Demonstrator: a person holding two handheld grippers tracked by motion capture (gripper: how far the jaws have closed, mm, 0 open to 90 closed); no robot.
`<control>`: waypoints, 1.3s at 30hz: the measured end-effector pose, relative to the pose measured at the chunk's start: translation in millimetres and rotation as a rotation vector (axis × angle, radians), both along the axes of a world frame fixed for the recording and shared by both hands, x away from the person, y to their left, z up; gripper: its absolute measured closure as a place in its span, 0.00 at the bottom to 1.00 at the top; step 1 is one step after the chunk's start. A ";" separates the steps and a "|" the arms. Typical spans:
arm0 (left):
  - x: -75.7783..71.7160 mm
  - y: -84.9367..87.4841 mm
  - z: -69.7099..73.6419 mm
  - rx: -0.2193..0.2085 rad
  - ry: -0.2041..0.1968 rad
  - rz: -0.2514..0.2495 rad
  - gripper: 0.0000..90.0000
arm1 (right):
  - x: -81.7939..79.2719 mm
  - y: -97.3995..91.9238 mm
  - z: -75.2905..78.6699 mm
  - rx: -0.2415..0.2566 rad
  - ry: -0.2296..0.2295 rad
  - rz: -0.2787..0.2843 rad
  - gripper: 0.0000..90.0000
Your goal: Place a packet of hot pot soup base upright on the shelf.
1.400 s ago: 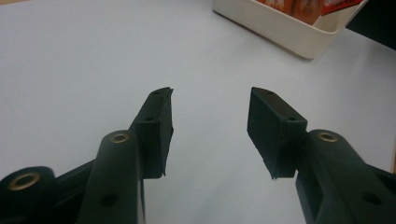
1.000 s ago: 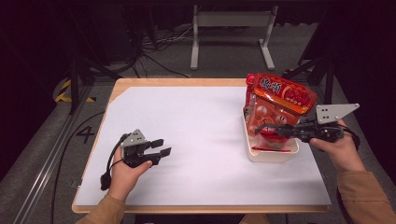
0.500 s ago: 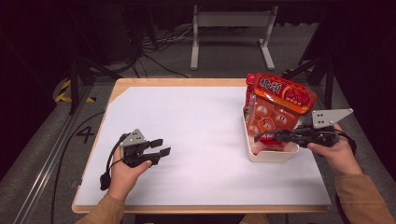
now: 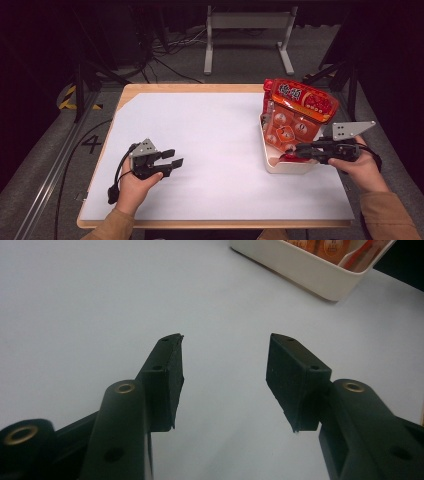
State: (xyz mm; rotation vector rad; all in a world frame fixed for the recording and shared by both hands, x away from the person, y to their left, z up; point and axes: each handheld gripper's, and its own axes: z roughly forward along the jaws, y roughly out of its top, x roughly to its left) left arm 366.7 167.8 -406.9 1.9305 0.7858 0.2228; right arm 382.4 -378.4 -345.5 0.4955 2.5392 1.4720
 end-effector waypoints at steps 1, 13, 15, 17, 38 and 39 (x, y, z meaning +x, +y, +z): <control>-0.2 0.0 0.2 -0.003 0.002 0.000 0.55 | -0.1 0.0 -0.1 -0.001 0.001 -0.006 0.74; 0.2 1.7 2.3 -0.007 -0.005 0.001 0.54 | -10.7 10.5 14.3 0.054 -0.021 -0.027 0.50; -0.2 1.9 2.5 -0.011 -0.001 0.001 0.54 | -12.2 11.8 17.2 0.053 -0.029 -0.030 0.50; -1.3 3.3 3.3 -0.011 -0.003 0.004 0.54 | -16.5 15.7 27.0 0.066 -0.066 -0.049 0.49; -25.0 37.8 8.9 -0.017 -0.025 0.057 0.48 | -43.9 88.6 45.7 0.181 -0.129 -0.178 0.42; -26.2 39.6 8.9 -0.015 -0.023 0.054 0.47 | -45.4 93.0 44.0 0.190 -0.132 -0.186 0.41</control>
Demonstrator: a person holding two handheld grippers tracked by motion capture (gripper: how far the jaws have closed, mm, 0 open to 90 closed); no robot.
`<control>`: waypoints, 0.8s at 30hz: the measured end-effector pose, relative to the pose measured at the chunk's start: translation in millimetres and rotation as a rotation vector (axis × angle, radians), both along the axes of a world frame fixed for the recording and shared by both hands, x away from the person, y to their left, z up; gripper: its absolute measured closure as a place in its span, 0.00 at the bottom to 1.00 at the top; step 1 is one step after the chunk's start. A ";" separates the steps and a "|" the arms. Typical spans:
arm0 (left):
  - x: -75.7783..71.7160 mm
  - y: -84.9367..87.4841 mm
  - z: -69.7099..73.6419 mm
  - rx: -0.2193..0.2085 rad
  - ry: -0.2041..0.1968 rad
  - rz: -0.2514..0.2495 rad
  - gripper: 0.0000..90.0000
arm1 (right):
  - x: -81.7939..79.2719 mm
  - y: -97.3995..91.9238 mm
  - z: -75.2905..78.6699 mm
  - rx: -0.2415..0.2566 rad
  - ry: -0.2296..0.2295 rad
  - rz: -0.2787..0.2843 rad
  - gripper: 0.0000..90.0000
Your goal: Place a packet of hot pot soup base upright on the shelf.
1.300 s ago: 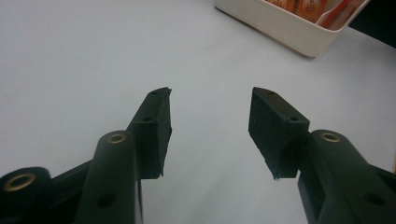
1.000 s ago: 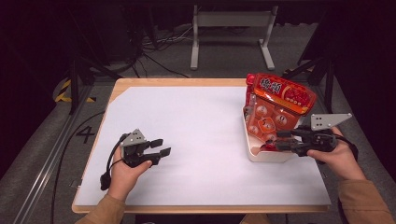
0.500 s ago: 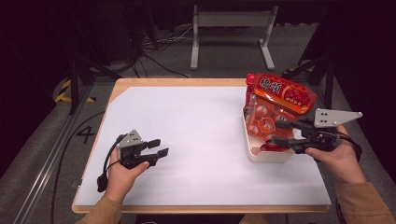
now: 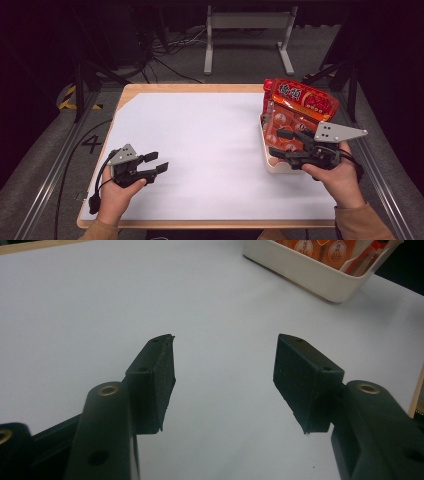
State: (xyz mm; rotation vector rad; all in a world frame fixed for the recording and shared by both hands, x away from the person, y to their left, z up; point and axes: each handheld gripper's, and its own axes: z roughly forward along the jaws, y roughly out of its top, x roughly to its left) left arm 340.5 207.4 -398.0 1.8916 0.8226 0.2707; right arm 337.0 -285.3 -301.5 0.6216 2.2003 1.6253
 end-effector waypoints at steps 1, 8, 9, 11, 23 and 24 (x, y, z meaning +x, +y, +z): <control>-1.3 1.6 -0.4 -0.003 -0.003 0.005 0.47 | -1.1 4.0 -1.5 0.004 -0.001 -0.010 0.40; -6.2 11.4 -1.3 -0.001 -0.006 0.019 0.45 | -5.4 35.8 -19.7 -0.015 0.025 -0.072 0.36; -7.0 13.1 -1.5 -0.001 -0.008 0.019 0.45 | -5.0 40.6 -24.1 -0.023 0.026 -0.071 0.36; -7.7 14.0 -1.8 0.001 -0.010 0.022 0.45 | -4.7 44.8 -28.3 -0.015 0.025 -0.074 0.36; -14.4 16.9 -7.9 0.016 -0.031 0.022 0.41 | -4.0 72.1 -72.3 -0.030 0.031 -0.125 0.30; -15.0 16.5 -8.9 0.015 -0.030 0.020 0.42 | -3.7 73.0 -76.1 -0.042 0.024 -0.132 0.30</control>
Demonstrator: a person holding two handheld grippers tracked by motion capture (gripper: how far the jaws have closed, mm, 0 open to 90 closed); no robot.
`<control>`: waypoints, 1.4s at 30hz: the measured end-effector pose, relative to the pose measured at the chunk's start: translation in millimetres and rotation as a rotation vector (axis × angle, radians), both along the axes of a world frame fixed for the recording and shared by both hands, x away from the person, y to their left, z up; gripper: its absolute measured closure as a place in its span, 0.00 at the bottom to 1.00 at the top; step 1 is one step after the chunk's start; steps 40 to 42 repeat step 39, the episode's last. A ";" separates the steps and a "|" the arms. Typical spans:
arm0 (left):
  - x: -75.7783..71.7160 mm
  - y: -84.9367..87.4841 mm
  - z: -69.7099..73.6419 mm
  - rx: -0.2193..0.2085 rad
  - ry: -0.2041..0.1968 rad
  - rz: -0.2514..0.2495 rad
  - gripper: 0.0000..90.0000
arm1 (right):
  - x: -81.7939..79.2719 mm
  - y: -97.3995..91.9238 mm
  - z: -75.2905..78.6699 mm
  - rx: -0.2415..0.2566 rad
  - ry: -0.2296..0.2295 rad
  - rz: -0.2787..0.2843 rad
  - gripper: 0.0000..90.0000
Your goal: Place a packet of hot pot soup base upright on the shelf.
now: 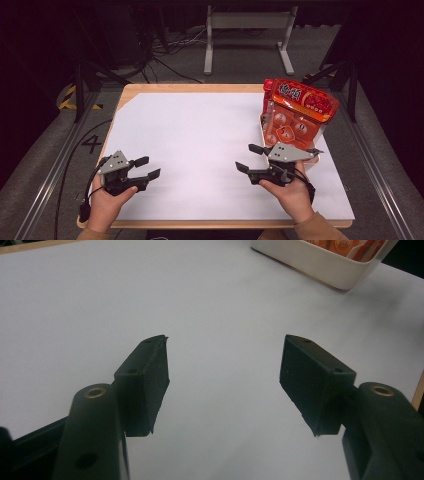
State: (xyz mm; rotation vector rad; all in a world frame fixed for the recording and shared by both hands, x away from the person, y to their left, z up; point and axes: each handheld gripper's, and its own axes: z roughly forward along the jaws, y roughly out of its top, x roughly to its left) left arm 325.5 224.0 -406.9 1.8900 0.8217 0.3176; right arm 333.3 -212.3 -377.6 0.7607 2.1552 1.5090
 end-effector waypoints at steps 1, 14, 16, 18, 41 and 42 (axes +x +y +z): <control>0.0 0.0 0.0 0.000 0.000 0.000 0.42 | 0.0 0.0 0.0 0.000 0.000 0.000 0.30; 2.0 -3.6 -18.1 0.001 0.012 0.002 0.40 | 7.0 3.9 -43.5 -0.041 0.085 -0.037 0.30; 1.8 -6.7 -20.5 0.011 0.011 -0.005 0.40 | 8.3 4.6 -48.5 -0.063 0.089 -0.041 0.29; 3.0 -8.3 -22.8 0.017 0.010 -0.017 0.40 | 8.9 4.9 -51.1 -0.061 0.090 -0.043 0.28; 8.0 -14.1 -37.3 0.016 0.046 -0.014 0.33 | 10.3 7.4 -64.3 -0.093 0.094 -0.047 0.27; 8.0 -14.1 -37.3 0.016 0.046 -0.014 0.33 | 10.3 7.4 -64.3 -0.093 0.094 -0.047 0.27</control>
